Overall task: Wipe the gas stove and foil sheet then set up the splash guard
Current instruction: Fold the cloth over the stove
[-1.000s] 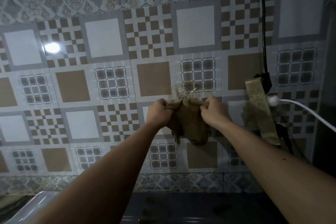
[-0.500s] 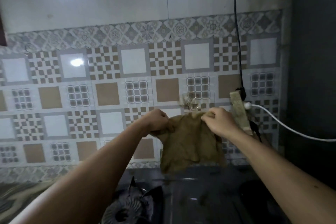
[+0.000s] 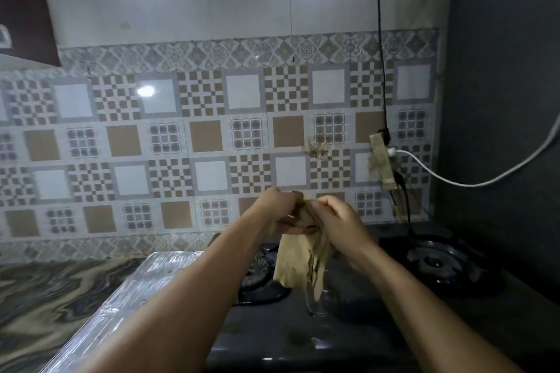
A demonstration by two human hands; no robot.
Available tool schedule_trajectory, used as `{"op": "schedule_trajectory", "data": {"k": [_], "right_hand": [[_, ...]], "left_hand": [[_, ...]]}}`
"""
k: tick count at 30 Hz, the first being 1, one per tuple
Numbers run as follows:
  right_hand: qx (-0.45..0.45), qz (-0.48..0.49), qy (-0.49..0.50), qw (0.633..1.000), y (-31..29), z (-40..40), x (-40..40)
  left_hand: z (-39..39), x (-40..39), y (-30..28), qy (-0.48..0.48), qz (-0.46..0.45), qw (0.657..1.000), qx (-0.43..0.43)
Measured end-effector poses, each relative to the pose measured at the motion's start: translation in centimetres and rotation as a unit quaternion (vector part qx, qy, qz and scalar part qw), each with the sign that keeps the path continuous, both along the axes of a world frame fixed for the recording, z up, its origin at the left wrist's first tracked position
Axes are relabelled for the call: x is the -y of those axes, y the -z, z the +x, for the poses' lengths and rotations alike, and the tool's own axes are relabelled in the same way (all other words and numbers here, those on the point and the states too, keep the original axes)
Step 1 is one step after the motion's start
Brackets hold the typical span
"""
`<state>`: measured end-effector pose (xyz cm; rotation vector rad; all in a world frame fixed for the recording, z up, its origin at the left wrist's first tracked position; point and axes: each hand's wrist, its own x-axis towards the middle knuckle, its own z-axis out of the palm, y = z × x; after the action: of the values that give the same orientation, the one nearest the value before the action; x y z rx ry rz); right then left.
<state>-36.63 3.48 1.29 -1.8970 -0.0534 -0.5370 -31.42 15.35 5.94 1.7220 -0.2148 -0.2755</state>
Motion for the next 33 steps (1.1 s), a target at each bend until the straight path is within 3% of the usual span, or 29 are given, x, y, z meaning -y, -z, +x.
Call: {"op": "schedule_trajectory", "data": {"k": [2, 6, 11, 13, 15, 17, 20, 23, 27, 31, 33], "right_hand": [[-0.012, 0.096, -0.056, 0.994, 0.5, -0.9, -0.1], [-0.005, 0.292, -0.165, 0.942, 1.5, -2.8, 0.0], [-0.013, 0.316, -0.114, 0.942, 1.8, -4.6, 0.3], [-0.018, 0.349, -0.079, 0.934, 1.5, -5.1, 0.9], [-0.024, 0.34, -0.04, 0.939, 1.1, -5.7, 1.5], [-0.029, 0.32, -0.015, 0.947, 0.9, -6.2, 2.0], [-0.031, 0.314, 0.001, 0.949, 0.6, -6.6, 2.6], [-0.074, 0.33, 0.005, 0.941, 1.0, -7.1, 3.2], [-0.148, 0.329, -0.061, 0.931, 2.9, -7.6, 3.6], [-0.089, 0.336, 0.019, 0.937, 3.8, -7.4, 4.4], [-0.056, 0.364, 0.028, 0.929, 3.8, -7.4, 4.9]], "left_hand": [[-1.0, -0.3, 0.0, 0.009, -0.029, 0.999, -0.013], [-2.9, -0.9, 0.1, 0.036, -0.094, 0.994, -0.045], [-4.1, -0.7, 0.2, 0.077, -0.134, 0.987, -0.041], [-3.7, -1.2, 1.0, 0.061, -0.11, 0.991, 0.037], [-2.8, -2.0, 2.3, 0.038, -0.031, 0.991, 0.127], [-2.8, -2.4, 3.9, 0.11, -0.013, 0.992, 0.062], [-3.7, -1.9, 5.7, 0.222, -0.096, 0.968, -0.066], [-3.4, -0.9, 6.2, 0.201, -0.145, 0.967, -0.052], [-3.7, 0.5, 6.2, 0.102, -0.086, 0.991, 0.009], [-4.2, 0.7, 6.2, 0.083, -0.011, 0.996, 0.025], [-4.5, 0.7, 6.2, 0.121, -0.033, 0.992, 0.028]]}}
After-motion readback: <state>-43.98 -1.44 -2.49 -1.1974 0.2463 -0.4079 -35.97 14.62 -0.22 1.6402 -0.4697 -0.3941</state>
